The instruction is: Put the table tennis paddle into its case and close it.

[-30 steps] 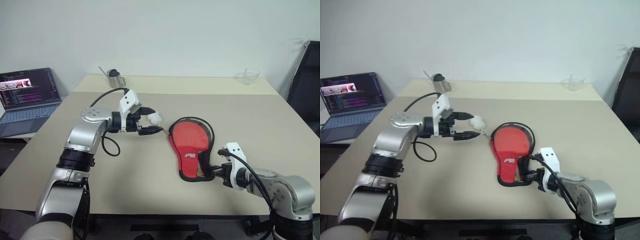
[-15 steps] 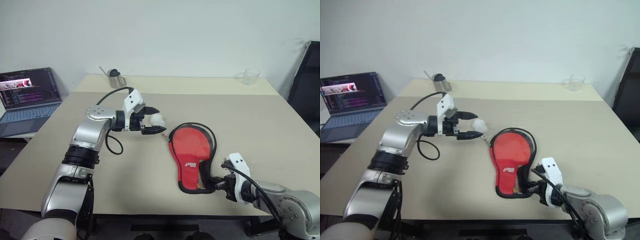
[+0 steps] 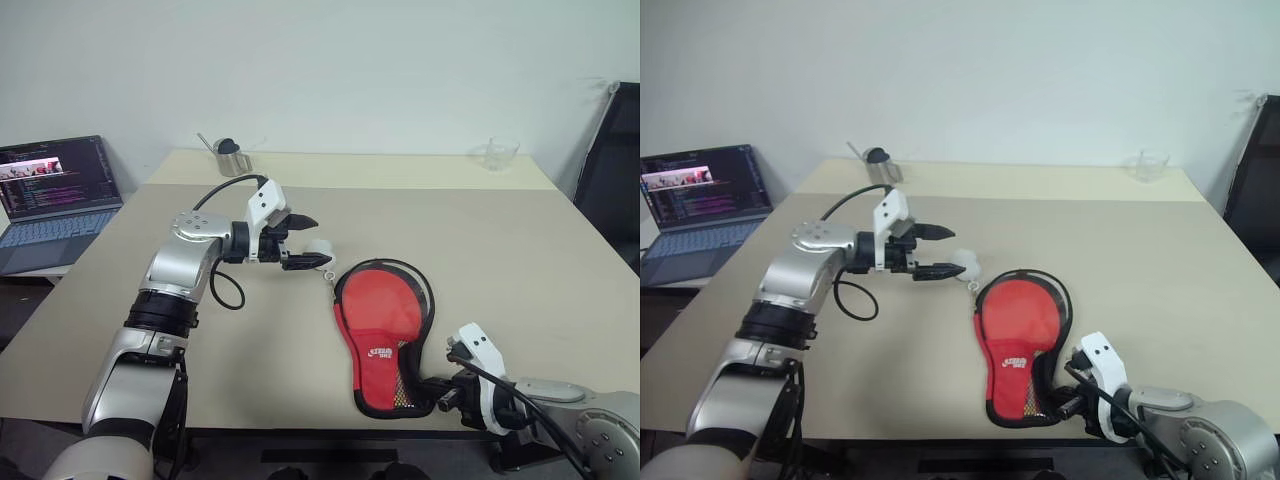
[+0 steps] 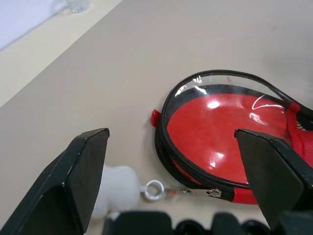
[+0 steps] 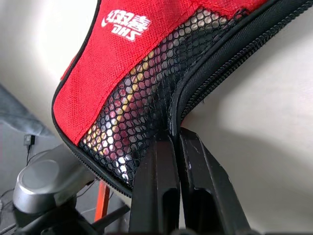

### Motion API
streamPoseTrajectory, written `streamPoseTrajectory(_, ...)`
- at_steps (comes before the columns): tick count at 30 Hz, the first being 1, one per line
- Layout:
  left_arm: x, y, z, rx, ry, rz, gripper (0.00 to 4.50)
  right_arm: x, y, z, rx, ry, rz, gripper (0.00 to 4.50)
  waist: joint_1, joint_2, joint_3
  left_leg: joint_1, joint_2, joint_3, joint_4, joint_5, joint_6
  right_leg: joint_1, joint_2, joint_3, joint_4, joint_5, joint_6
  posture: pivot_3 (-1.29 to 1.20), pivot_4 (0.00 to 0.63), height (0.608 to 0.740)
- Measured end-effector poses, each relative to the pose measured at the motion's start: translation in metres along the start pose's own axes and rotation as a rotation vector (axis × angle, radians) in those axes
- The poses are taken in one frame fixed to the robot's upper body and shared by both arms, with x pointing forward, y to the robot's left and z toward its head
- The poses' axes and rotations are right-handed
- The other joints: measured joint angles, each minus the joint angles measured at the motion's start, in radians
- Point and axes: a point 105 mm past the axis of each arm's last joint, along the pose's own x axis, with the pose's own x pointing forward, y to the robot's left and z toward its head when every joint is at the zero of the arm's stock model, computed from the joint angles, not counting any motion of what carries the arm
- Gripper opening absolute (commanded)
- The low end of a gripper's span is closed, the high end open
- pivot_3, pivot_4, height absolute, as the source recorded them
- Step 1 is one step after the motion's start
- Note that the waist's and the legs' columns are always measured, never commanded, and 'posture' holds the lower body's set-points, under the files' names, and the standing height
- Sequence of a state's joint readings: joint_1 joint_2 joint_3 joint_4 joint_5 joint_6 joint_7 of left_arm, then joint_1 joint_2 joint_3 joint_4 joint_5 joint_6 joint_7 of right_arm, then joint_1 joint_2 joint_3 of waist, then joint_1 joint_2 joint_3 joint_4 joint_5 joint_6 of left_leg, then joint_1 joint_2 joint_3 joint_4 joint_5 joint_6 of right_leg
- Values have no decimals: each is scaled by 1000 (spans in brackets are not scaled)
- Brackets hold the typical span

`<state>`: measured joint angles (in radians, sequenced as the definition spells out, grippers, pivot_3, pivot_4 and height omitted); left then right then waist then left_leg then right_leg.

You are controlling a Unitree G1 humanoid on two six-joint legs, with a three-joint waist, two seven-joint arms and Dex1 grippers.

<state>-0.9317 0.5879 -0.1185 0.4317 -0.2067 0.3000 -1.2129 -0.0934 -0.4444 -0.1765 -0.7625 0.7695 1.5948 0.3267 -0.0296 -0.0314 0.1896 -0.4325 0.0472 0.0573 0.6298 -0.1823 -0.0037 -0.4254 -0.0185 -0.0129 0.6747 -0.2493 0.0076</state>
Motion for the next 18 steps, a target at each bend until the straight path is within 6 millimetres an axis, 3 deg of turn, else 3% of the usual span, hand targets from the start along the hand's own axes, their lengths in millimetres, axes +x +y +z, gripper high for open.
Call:
streamPoseTrajectory(12, 2, 1, 0, 1, 2, 1, 4500, -1, 1, -2, -5, 5, 1, 9, 0, 0, 0, 0, 0, 0, 0, 0, 0, 0, 0, 0, 0, 0, 0, 0, 150, 740)
streamPoseTrajectory(15, 2, 2, -1, -3, 4, 2, 4500, -2, 1, -1, -4, 5, 5, 720, 0, 0, 0, 0, 0, 0, 0, 0, 0, 0, 0, 0, 0, 0, 0, 0, 150, 740)
streamPoseTrajectory(18, 2, 2, -3, -11, 6, 4, 4500, -3, 5, -1, -1, 4, 39, 1766, 0, 0, 0, 0, 0, 0, 0, 0, 0, 0, 0, 0, 0, 0, 0, 0, 150, 740)
